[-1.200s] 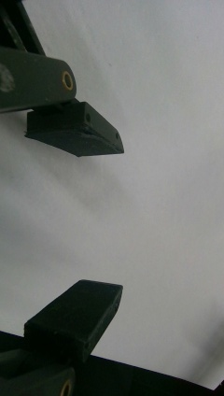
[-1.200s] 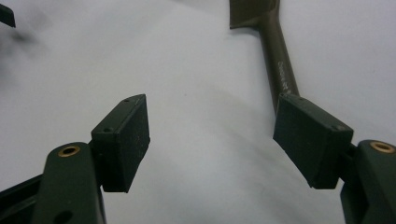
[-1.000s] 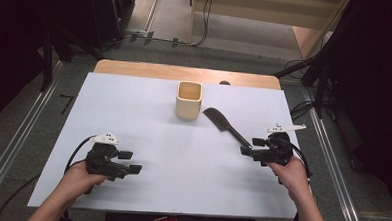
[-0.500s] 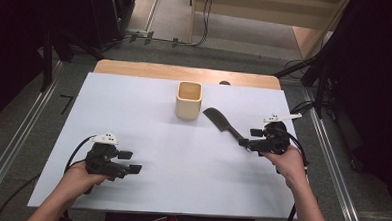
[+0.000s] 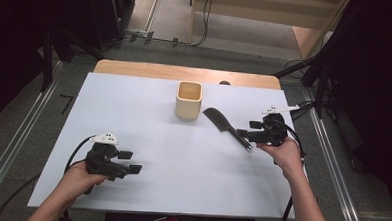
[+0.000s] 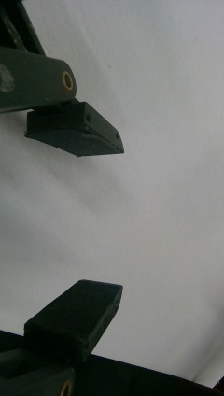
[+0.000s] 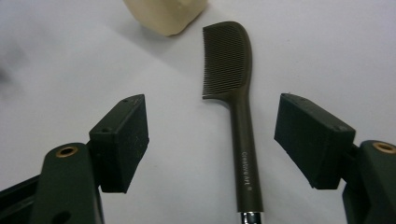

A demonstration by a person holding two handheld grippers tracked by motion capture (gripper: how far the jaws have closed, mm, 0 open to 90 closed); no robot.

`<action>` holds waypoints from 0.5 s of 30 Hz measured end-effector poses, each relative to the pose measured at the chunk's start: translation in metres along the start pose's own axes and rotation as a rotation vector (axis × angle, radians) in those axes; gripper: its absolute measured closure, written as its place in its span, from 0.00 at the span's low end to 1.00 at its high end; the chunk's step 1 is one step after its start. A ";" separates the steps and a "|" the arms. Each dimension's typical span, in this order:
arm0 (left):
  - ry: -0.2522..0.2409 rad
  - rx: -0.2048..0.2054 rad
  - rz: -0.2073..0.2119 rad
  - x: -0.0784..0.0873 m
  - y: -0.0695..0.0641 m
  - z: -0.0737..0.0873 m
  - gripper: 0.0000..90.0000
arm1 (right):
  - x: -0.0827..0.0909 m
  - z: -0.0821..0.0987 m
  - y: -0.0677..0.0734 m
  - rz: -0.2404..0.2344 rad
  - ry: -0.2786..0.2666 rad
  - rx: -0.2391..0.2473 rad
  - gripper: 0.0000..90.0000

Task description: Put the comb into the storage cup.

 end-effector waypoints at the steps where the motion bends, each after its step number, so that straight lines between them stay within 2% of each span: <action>1: 0.000 0.000 0.000 0.000 0.000 0.000 0.31 | -0.001 -0.001 -0.001 -0.001 -0.002 0.002 0.27; 5: -0.001 -0.001 0.001 0.000 0.000 0.000 0.31 | -0.001 0.000 -0.007 -0.001 -0.003 -0.014 0.27; 9: 0.000 -0.002 0.001 0.000 0.000 0.000 0.31 | 0.001 0.003 -0.014 0.025 -0.011 -0.018 0.27; 10: 0.000 -0.002 0.000 0.000 0.000 0.000 0.31 | 0.000 0.004 -0.017 0.030 -0.013 -0.036 0.27; 15: 0.000 -0.001 0.001 0.000 0.000 0.000 0.31 | -0.001 0.007 -0.020 0.030 -0.019 -0.058 0.27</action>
Point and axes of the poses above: each handheld gripper's, and its own axes: x roughly backward along the jaws, z roughly out of its underside, y roughly to its left, the point moved 9 cm from there along -x, roughly forward along the jaws, and after that the axes turned 6 degrees about y, right-handed, at the moved point
